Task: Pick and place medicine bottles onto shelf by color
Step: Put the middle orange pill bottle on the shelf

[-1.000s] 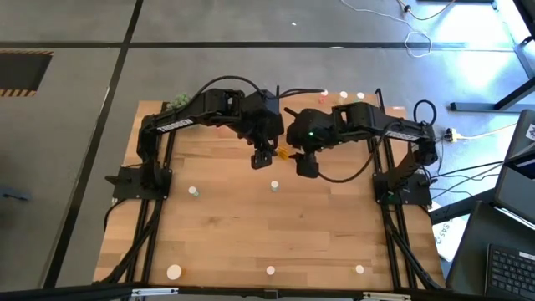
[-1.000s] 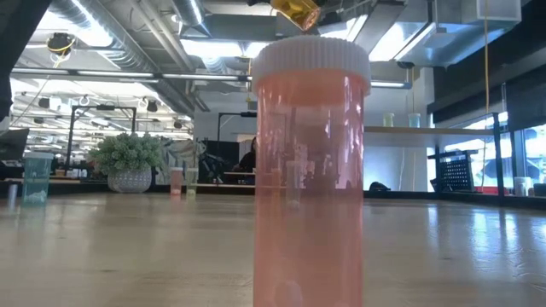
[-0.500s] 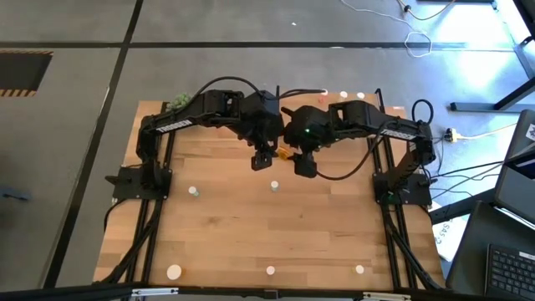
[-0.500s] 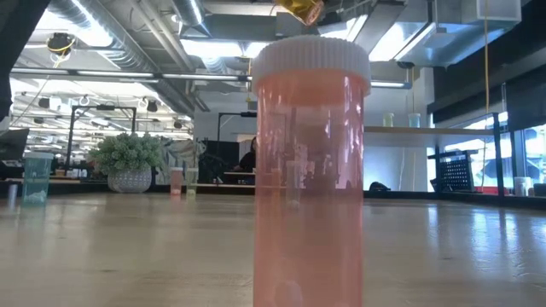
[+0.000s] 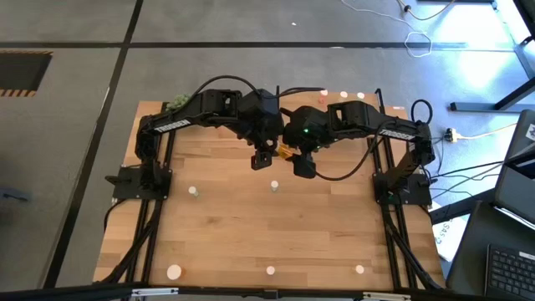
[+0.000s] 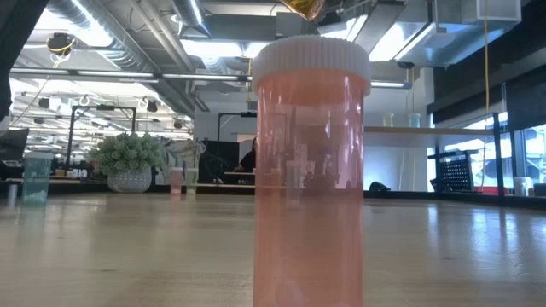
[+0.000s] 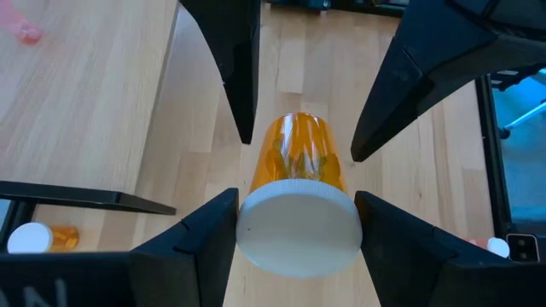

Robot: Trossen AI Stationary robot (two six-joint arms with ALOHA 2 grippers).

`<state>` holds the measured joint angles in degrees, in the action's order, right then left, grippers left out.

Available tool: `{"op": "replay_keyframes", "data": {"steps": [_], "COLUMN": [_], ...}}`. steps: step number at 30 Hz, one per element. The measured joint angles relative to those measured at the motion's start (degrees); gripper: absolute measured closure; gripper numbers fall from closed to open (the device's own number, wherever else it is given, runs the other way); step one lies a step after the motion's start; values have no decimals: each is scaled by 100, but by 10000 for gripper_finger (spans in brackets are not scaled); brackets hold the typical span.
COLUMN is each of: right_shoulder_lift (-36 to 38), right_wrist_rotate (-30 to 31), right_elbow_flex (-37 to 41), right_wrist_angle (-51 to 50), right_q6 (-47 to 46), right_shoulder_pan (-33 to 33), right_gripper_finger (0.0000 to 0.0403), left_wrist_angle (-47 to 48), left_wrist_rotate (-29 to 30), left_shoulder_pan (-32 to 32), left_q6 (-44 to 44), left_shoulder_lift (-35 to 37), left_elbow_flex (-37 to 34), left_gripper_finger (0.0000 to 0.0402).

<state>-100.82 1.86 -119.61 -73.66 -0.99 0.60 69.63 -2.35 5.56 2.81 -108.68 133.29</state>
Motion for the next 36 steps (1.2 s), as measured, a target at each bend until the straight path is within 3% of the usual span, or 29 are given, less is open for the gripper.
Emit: {"op": "replay_keyframes", "data": {"steps": [36], "right_shoulder_lift": [-70], "right_wrist_rotate": [-355], "right_elbow_flex": [2], "right_wrist_angle": [301], "right_q6": [433], "right_shoulder_pan": [-4], "right_gripper_finger": [148], "left_wrist_angle": [-412], "left_wrist_rotate": [-22], "left_shoulder_pan": [-129], "left_q6": [-149], "left_shoulder_lift": [66], "left_elbow_flex": [0], "left_gripper_finger": [193]}}
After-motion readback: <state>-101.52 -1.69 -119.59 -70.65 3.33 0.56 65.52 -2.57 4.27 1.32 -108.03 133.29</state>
